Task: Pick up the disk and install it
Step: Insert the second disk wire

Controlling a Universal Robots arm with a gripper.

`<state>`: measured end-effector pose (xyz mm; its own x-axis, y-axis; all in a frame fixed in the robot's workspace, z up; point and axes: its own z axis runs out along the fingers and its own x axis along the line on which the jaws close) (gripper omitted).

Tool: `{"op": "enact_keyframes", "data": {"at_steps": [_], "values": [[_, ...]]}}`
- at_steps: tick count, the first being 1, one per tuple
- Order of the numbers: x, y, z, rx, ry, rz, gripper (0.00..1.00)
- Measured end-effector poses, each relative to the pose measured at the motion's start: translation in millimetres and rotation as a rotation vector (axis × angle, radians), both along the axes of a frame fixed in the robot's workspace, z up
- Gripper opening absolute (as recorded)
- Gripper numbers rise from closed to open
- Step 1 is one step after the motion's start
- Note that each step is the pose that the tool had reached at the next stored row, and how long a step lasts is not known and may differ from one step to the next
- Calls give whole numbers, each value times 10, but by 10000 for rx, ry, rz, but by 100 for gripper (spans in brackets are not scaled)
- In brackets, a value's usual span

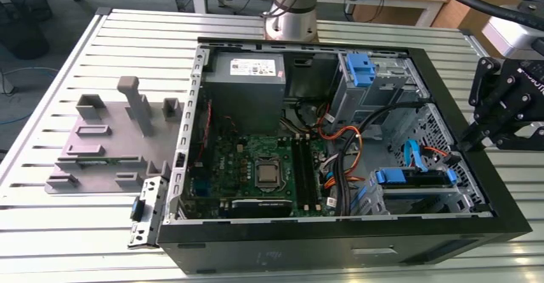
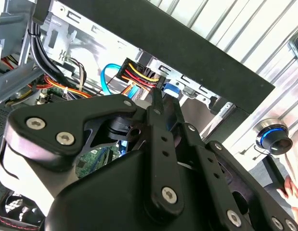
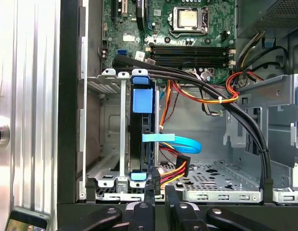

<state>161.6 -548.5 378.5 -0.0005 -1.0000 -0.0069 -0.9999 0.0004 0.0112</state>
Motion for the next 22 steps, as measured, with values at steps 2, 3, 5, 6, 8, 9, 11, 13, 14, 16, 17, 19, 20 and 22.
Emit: {"op": "enact_keyframes", "data": {"at_steps": [2, 3, 5, 6, 8, 9, 11, 13, 14, 16, 17, 19, 20, 22], "values": [[0, 0, 0, 1, 0, 0, 24], [0, 0, 0, 3, 0, 0, 24], [0, 0, 0, 4, 0, 0, 24], [0, 0, 0, 6, 0, 0, 24], [0, 0, 0, 8, 0, 0, 24], [0, 0, 0, 9, 0, 0, 24], [0, 0, 0, 41, 0, 0, 24], [0, 0, 0, 98, 0, 0, 24], [0, 0, 0, 151, 0, 0, 24], [-1, 0, 0, 153, 0, 0, 24], [-5, -1, -1, 153, -3, -2, 24], [-16, 0, -4, 153, -14, 0, 24], [-22, 0, -6, 153, -18, 0, 24], [-22, 0, -6, 151, -18, 0, 24]]}}
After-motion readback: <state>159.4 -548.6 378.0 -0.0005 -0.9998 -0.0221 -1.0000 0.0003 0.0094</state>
